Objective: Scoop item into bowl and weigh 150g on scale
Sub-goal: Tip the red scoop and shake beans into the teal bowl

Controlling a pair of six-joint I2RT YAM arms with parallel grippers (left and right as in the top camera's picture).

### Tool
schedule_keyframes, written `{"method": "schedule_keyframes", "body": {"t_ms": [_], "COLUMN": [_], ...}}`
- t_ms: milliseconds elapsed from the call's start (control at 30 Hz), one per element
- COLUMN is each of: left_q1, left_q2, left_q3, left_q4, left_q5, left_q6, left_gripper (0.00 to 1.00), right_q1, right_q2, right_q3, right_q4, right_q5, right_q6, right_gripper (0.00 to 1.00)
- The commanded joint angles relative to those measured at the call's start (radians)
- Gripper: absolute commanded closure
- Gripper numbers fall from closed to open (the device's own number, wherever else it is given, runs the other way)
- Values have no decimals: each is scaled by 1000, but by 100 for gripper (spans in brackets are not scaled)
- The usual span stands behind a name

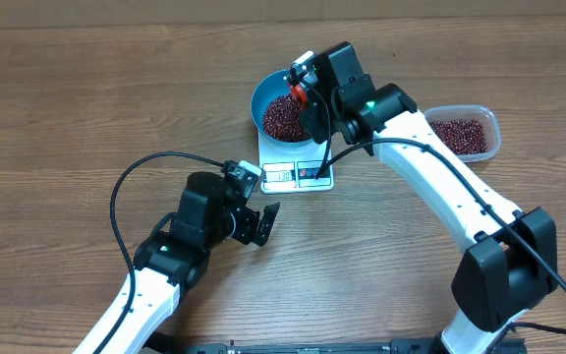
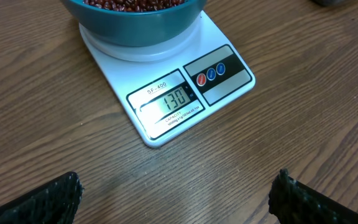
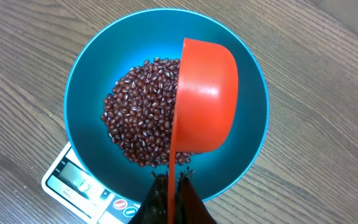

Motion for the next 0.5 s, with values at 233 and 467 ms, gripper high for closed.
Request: {"method": "schedule_keyframes", "body": {"t_ms": [233, 467], "left_q1": [-6, -6], "left_q2": [5, 5], "left_q3": [4, 4], "left_q4": [4, 4], "left_q5": [11, 11], "left_q6": [-8, -8], "left_gripper": [1, 0], "right_q1": [6, 6], "right_q2": [3, 3], "right_q3": [28, 28], "right_q4": [6, 10], "right_q5": [10, 10], "right_q6": [-71, -98], "right_gripper": [96, 96]}}
